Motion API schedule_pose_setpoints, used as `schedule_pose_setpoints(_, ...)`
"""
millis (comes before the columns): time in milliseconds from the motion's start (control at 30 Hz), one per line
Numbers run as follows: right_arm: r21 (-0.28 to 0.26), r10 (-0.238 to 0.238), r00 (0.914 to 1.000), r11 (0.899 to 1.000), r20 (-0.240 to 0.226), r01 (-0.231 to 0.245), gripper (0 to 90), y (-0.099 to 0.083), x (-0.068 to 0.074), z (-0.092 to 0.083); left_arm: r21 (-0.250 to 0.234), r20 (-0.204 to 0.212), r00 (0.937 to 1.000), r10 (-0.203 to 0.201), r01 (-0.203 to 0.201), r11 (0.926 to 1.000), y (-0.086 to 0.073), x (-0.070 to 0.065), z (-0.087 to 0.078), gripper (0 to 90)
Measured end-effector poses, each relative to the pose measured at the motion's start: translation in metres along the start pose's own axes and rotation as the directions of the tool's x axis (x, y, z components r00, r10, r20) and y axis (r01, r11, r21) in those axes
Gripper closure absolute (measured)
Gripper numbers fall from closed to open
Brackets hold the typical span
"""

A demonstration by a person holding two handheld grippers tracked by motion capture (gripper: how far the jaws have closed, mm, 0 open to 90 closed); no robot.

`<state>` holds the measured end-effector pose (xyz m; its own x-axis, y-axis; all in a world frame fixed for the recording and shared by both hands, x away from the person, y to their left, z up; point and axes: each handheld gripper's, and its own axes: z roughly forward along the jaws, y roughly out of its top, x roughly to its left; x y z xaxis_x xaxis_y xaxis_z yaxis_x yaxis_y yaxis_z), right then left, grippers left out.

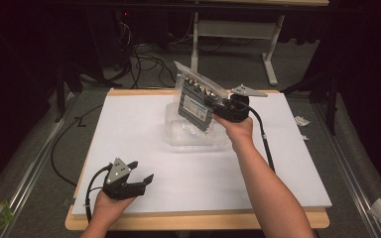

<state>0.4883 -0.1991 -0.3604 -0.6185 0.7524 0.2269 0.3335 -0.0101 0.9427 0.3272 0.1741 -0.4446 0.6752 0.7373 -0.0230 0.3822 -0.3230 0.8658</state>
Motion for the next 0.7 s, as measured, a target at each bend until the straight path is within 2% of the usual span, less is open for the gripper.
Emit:
schedule_pose_setpoints(267, 0.003, -0.011, 0.9999, 1.0, -0.002, 0.011, 38.8, 0.001, -0.003, -0.001, 0.006, 0.004, 1.0, 0.001, -0.001, 1.0, 0.0, 0.0, 0.002, 27.2)
schedule_pose_setpoints(367, 0.011, -0.011, 0.9999, 1.0, -0.007, 0.011, 35.8, 0.003, -0.005, -0.001, 0.007, 0.007, 1.0, 0.001, -0.001, 1.0, 0.0, -0.001, 0.002, 27.2)
schedule_pose_setpoints(500, -0.011, 0.006, 0.9994, 1.0, 0.035, -0.005, 31.9, 0.006, -0.011, -0.006, 0.008, 0.006, 1.0, 0.002, -0.002, 1.0, 0.0, 0.0, 0.001, 27.2)
schedule_pose_setpoints(700, -0.014, 0.026, 0.9985, 1.0, 0.048, -0.026, 31.1, 0.009, -0.023, -0.011, 0.004, 0.007, 0.9999, 0.008, -0.008, 1.0, 0.0, -0.001, 0.001, 27.2)
